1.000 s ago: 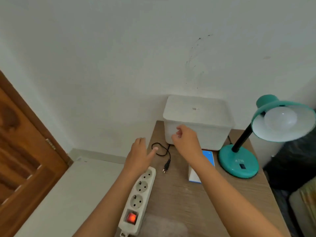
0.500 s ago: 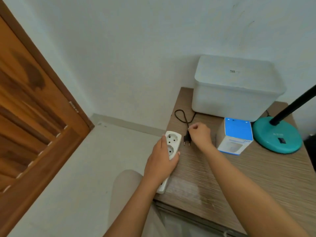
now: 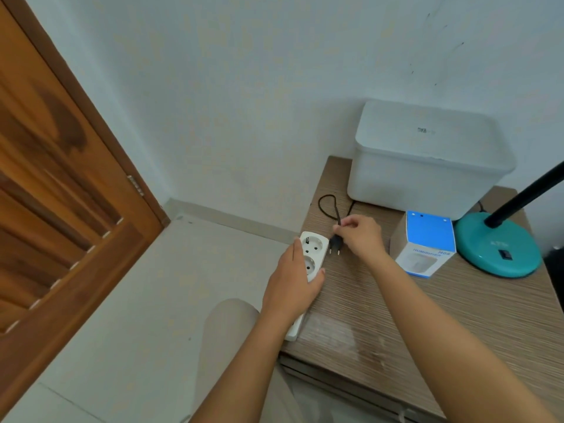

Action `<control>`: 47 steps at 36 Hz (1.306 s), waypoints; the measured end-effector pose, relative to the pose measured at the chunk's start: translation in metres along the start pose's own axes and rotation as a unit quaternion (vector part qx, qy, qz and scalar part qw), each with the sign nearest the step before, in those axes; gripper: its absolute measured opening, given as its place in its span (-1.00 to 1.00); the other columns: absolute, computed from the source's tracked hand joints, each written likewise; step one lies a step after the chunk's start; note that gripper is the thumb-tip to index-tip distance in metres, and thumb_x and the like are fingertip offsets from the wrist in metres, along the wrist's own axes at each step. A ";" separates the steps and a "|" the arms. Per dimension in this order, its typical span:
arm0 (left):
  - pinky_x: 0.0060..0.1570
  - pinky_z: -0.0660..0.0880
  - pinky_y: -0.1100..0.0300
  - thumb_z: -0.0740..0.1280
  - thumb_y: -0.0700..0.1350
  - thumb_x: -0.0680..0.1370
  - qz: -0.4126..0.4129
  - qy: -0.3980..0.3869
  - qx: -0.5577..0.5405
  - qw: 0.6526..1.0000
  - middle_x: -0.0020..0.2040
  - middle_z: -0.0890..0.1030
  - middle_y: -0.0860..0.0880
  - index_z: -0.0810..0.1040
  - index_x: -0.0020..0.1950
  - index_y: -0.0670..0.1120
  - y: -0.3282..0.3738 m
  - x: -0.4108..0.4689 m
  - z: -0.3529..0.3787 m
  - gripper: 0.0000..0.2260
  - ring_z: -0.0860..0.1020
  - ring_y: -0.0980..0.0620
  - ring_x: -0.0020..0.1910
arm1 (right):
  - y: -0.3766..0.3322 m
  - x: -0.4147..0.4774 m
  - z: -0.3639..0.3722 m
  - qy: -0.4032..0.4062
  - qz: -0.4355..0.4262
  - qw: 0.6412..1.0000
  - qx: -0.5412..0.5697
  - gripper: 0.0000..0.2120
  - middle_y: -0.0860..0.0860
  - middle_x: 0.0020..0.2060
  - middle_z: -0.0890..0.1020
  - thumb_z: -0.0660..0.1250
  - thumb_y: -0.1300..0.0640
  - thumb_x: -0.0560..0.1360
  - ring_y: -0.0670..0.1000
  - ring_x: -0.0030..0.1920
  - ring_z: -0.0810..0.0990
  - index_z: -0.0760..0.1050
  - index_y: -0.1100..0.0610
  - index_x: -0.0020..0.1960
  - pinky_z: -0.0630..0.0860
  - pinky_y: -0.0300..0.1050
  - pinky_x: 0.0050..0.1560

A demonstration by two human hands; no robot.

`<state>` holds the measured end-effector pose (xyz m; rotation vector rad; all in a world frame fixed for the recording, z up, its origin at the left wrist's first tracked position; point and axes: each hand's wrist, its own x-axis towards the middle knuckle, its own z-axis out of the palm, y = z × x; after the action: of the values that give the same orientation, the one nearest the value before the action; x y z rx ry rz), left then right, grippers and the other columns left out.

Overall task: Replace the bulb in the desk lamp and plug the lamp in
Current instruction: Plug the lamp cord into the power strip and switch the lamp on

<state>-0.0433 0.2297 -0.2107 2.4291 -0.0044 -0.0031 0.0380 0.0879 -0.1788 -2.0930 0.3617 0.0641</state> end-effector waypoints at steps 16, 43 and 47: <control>0.06 0.41 0.20 0.27 0.12 0.51 0.003 0.010 -0.030 0.999 0.33 0.39 0.01 0.05 0.51 -0.03 0.000 0.000 -0.001 -0.33 0.41 0.05 0.25 | -0.013 -0.039 0.014 -0.014 -0.180 0.983 0.046 -0.94 -0.04 -0.29 0.62 0.46 0.26 0.38 -0.23 -0.26 0.54 0.63 0.17 -0.15 0.44 -0.55 -0.22; -0.01 0.40 0.18 0.29 0.11 0.50 -0.007 -0.002 -0.026 1.000 0.31 0.41 -0.02 0.10 0.49 -0.05 0.000 0.000 0.000 -0.35 0.45 0.01 0.21 | -0.017 -0.040 0.014 -0.069 -0.197 0.975 -0.078 -0.96 -0.01 -0.33 0.60 0.44 0.30 0.38 -0.22 -0.32 0.50 0.65 0.21 -0.18 0.39 -0.59 -0.33; 0.08 0.42 0.14 0.28 0.13 0.50 -0.011 -0.017 -0.016 1.000 0.34 0.38 -0.03 0.05 0.51 -0.07 0.000 0.000 -0.001 -0.31 0.42 0.00 0.26 | -0.022 -0.043 0.013 -0.080 -0.187 0.974 -0.102 -0.93 0.06 -0.24 0.65 0.43 0.29 0.40 -0.11 -0.25 0.54 0.64 0.22 -0.12 0.40 -0.52 -0.34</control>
<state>-0.0436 0.2301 -0.2095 2.3977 0.0068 -0.0534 0.0047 0.1196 -0.1595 -2.3062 -0.1447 0.0475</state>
